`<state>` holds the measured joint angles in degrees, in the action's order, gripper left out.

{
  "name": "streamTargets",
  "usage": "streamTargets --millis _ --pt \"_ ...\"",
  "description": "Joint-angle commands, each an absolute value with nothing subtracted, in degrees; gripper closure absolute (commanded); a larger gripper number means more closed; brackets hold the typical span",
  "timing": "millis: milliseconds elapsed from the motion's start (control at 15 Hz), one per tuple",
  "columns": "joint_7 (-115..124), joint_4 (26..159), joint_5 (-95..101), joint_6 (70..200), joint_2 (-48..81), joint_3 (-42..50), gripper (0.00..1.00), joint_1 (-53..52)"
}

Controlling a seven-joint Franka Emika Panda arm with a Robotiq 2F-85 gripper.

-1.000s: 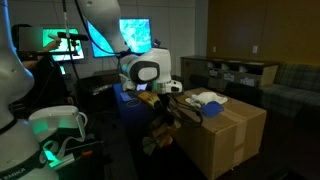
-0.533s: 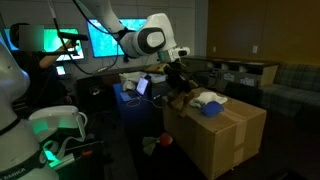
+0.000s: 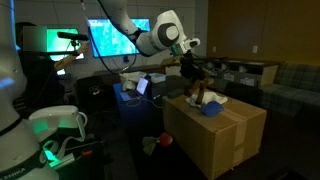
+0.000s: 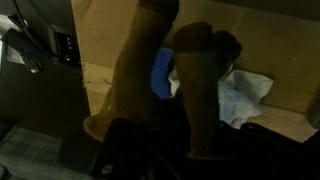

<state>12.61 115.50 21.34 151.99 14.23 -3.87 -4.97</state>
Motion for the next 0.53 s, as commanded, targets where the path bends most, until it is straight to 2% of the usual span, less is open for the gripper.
streamTargets --millis 0,467 --pt "13.1 104.4 22.2 151.4 23.1 -1.0 1.00 -8.1" --pt "11.6 89.4 20.6 151.5 36.9 3.3 1.00 -10.2"
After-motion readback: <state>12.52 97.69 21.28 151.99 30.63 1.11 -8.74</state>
